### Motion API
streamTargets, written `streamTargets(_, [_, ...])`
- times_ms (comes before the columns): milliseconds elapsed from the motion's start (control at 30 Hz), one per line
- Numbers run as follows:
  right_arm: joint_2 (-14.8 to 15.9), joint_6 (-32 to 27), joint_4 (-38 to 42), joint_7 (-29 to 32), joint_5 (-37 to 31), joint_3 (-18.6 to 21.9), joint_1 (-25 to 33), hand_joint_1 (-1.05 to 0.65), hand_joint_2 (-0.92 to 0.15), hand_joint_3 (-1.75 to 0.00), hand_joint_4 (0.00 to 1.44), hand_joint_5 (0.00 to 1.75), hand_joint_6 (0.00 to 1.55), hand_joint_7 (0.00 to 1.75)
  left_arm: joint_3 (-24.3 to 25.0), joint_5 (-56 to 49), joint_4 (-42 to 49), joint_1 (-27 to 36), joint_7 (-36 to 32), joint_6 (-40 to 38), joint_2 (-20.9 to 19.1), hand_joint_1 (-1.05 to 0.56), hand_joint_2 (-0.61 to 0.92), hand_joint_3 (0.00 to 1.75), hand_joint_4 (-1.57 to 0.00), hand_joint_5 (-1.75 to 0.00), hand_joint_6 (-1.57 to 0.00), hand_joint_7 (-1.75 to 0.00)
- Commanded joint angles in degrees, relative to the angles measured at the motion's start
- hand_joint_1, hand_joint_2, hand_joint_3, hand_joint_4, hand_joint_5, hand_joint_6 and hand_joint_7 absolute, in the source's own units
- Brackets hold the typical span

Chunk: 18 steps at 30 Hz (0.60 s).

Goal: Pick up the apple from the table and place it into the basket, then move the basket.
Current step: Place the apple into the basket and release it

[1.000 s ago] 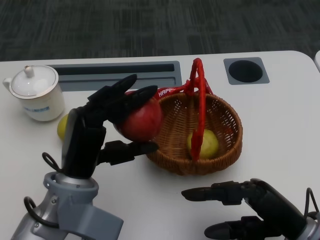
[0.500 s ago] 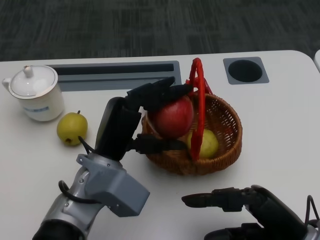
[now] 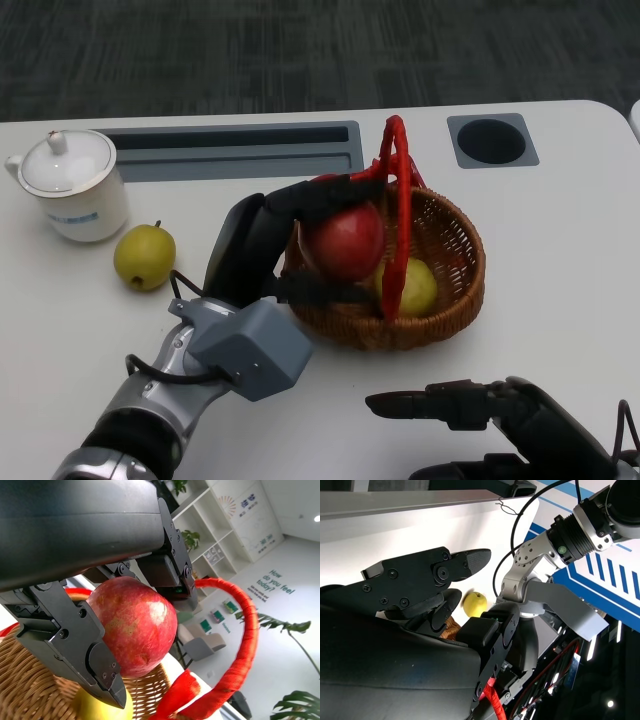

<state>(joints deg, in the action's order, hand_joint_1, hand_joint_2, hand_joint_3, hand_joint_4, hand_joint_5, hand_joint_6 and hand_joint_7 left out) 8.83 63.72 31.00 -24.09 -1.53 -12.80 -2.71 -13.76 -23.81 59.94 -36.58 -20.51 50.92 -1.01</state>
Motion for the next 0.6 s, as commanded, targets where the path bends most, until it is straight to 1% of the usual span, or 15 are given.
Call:
streamTargets(33, [0.8,0.6,-0.3,0.7,0.1,0.3,0.1,-0.40,-0.92,-0.07,0.83,0.00,0.72,0.00,0.1,0.9,0.0,-1.6,2.8,-1.1,-0.7,-0.21,0.79,0.00,-0.88,0.00,-0.77,0.00])
streamTargets(133, [1.1,0.7,0.1,0.5,0.1,0.3,-0.2,-0.40,-0.92,-0.07,0.83,0.00,0.72,0.00,-0.7,0.0,-1.2,-1.5,5.3,-2.5,-1.8,-0.35,0.77,0.00,-0.51,0.00,-0.45,0.00])
streamTargets(233, [1.6,0.4,-0.1,0.4,0.0,0.3,-0.4,-0.41,-0.92,-0.08,0.82,0.00,0.72,0.00,-1.9,-2.0,-2.7,-1.6,6.2,-3.8,-3.3,-0.49,0.76,0.00,-0.25,0.00,-0.29,0.00])
streamTargets(267, [1.7,0.2,-0.1,0.3,0.1,0.3,-0.4,-0.41,-0.92,-0.08,0.82,0.00,0.72,0.00,-2.2,-2.4,-3.3,-1.7,6.5,-4.2,-3.6,-0.53,0.76,0.00,-0.19,0.00,-0.25,0.00])
streamTargets(367, [2.0,0.0,0.0,0.1,0.5,0.2,-0.6,-0.43,-0.92,-0.07,0.82,0.00,0.72,0.00,-2.5,-2.3,-5.0,-1.6,7.7,-5.6,-4.2,-0.63,0.77,0.01,-0.10,0.00,-0.18,0.00])
streamTargets(600, [2.4,0.5,0.4,0.4,1.0,1.0,-1.0,-0.47,-0.92,-0.04,0.84,0.01,0.73,0.01,-1.2,0.9,-9.4,-0.4,11.3,-5.3,-4.8,-0.66,0.78,0.00,-0.03,0.00,-0.16,0.00])
